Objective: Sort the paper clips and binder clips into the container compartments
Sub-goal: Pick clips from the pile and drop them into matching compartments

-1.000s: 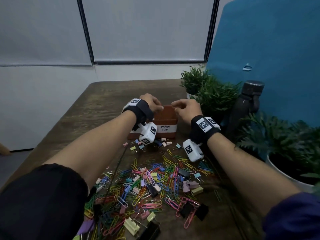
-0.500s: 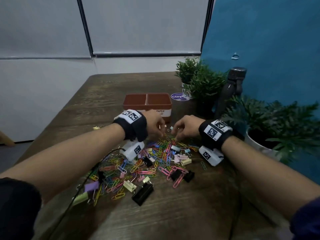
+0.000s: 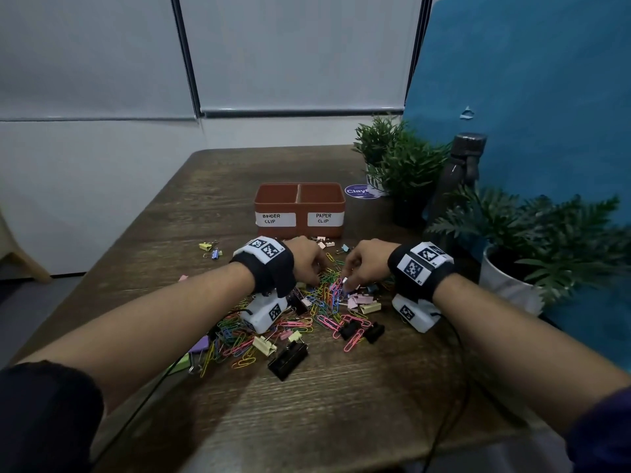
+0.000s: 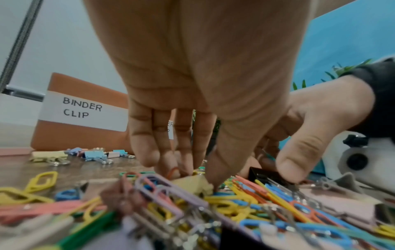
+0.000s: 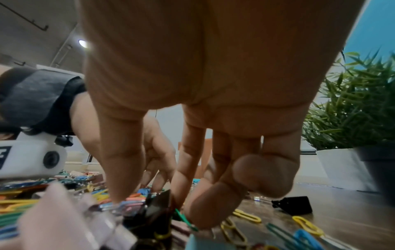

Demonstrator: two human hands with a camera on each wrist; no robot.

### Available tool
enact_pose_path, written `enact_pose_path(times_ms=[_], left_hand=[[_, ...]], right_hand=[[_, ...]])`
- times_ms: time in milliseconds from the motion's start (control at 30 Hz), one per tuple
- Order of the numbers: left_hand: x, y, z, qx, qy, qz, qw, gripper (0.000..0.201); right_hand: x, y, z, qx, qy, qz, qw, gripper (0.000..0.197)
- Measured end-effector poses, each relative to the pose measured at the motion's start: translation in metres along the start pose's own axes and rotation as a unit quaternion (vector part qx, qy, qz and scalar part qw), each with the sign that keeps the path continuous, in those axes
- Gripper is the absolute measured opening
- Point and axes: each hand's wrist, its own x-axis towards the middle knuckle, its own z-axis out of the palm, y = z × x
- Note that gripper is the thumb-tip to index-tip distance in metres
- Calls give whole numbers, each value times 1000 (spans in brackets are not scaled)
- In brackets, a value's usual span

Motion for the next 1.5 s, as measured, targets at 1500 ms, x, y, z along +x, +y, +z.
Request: enact_pose_path(times_ms=[1500], left_hand=[[10, -120, -18, -369, 178, -242, 880, 15]], right_hand=[[72, 2, -32, 209, 165, 68, 961, 18]])
